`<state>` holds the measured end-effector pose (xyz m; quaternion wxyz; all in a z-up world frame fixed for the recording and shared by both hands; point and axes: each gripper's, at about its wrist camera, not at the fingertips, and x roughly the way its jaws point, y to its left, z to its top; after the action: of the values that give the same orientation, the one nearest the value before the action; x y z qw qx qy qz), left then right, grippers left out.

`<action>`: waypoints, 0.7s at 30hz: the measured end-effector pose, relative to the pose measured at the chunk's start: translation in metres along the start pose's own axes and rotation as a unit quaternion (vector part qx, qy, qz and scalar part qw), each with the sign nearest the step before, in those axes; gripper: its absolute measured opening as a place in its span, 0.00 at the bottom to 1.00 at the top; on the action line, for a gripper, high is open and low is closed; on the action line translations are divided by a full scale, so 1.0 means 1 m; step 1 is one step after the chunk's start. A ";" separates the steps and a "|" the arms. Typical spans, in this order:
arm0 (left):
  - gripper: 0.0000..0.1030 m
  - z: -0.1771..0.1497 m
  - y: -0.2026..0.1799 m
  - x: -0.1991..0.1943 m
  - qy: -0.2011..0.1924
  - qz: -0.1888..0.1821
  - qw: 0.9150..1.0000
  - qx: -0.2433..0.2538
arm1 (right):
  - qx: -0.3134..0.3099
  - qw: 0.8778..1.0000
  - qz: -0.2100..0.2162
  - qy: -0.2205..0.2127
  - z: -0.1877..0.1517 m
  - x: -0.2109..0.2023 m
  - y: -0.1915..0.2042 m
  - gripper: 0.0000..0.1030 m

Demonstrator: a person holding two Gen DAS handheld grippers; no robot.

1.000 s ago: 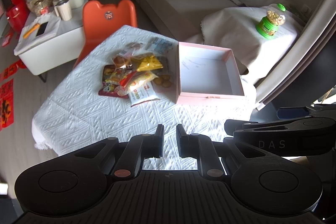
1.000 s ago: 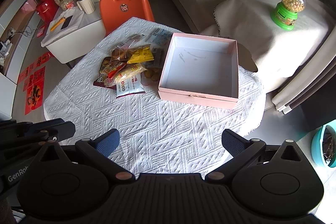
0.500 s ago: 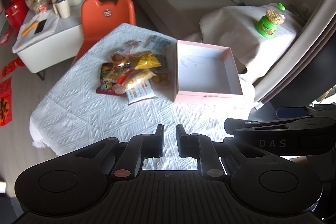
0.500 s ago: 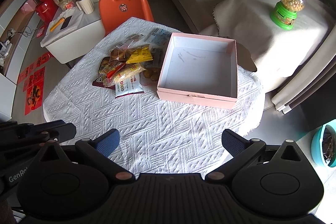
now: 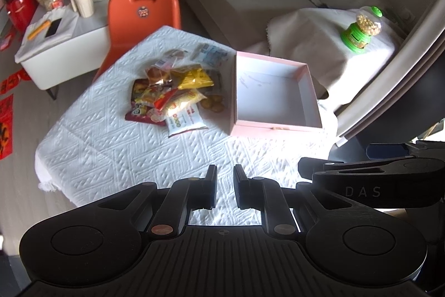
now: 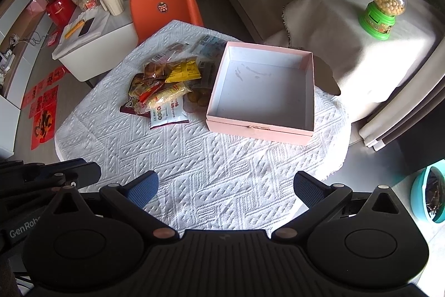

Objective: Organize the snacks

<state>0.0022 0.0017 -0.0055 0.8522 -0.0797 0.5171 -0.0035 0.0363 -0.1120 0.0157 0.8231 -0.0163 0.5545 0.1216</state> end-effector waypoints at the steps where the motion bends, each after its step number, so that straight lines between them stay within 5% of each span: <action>1: 0.16 0.000 0.001 0.001 0.000 0.000 1.000 -0.001 | 0.000 1.000 0.000 0.000 0.001 0.000 0.000 1.00; 7: 0.16 0.005 0.012 0.011 0.008 -0.011 0.999 -0.029 | -0.005 1.000 -0.004 0.005 0.007 0.005 0.001 1.00; 13: 0.18 0.011 0.041 0.030 0.028 -0.108 0.988 -0.111 | -0.006 1.000 0.004 -0.010 0.015 0.007 -0.001 1.00; 18: 0.19 0.008 0.070 0.047 0.011 -0.063 0.989 -0.135 | -0.026 0.998 0.041 -0.051 0.024 0.017 0.001 1.00; 21: 0.19 0.003 0.098 0.068 0.020 -0.070 0.985 -0.156 | -0.044 0.998 0.033 -0.039 0.030 0.040 0.008 1.00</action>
<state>0.0294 0.0932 -0.0778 0.8164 -0.2478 0.5213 0.0161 0.0760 -0.0921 -0.0091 0.8379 -0.0301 0.5166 0.1736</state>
